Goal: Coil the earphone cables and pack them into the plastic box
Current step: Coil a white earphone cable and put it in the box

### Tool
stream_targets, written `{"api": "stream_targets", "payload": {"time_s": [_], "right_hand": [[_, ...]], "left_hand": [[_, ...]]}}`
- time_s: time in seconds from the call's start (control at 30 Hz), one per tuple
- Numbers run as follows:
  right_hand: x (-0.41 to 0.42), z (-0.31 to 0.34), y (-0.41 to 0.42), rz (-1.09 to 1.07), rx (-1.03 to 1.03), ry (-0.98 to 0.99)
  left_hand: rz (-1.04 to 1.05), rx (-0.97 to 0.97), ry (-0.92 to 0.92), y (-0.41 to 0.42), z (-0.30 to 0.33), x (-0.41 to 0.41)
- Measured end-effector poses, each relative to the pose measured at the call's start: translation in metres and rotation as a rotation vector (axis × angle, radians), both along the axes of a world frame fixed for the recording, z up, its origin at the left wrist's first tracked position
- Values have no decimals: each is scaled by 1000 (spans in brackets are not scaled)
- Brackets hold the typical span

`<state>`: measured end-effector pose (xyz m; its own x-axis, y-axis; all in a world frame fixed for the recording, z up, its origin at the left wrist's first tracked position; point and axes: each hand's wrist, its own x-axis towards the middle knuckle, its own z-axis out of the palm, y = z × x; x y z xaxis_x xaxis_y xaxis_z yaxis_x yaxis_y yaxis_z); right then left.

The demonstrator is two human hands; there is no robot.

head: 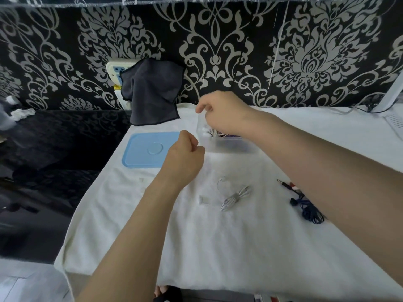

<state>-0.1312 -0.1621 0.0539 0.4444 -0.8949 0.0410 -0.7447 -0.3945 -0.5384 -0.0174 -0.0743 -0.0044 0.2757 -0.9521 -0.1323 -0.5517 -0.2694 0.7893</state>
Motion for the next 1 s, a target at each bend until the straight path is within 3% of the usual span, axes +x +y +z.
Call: {"api": "stream_targets", "payload": {"time_s": [0.1, 0.17, 0.3, 0.37, 0.63, 0.83, 1.0], "right_hand": [[-15, -2, 22, -46, -77, -183], [-28, -14, 45, -48, -43, -176], [-48, -50, 86, 60, 206, 246], [-50, -63, 96, 103, 233, 368], [-45, -67, 104, 11, 310, 209], [-33, -75, 107, 8, 250, 294], [-29, -78, 106, 79, 276, 266]], "left_hand": [[-85, 99, -121, 9, -1, 5], [-155, 179, -183, 15, -2, 8], [-310, 302, -233, 30, -3, 10], [-377, 352, -219, 37, -6, 10], [-408, 278, -340, 51, -17, 16], [-337, 260, -280, 54, -16, 23], [-403, 267, -288, 56, -17, 23]]}}
